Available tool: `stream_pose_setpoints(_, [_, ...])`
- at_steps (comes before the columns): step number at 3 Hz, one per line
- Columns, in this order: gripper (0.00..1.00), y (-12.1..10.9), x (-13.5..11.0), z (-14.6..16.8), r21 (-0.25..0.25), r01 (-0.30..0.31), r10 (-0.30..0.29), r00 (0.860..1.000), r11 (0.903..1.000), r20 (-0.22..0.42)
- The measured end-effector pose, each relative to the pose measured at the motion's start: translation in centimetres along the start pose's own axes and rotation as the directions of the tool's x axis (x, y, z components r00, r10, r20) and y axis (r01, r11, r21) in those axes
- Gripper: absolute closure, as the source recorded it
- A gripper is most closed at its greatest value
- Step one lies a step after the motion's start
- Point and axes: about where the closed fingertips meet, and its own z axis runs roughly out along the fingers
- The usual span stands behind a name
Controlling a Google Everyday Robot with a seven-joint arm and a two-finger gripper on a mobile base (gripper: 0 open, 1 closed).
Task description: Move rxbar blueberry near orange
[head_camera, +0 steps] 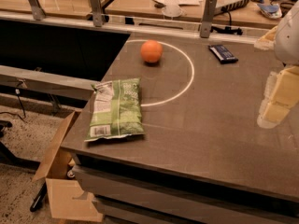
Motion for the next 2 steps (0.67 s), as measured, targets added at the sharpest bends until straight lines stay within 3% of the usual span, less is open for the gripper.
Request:
stream_pose_setpoints(1, [0.0,-0.12,0.05,-0.07,0.009,-0.012,0.012,1.0,0.9999,0.01])
stream_pose_setpoints(2, [0.0,-0.36,0.68,-0.17,0.036,-0.082,0.08,0.995,0.996,0.052])
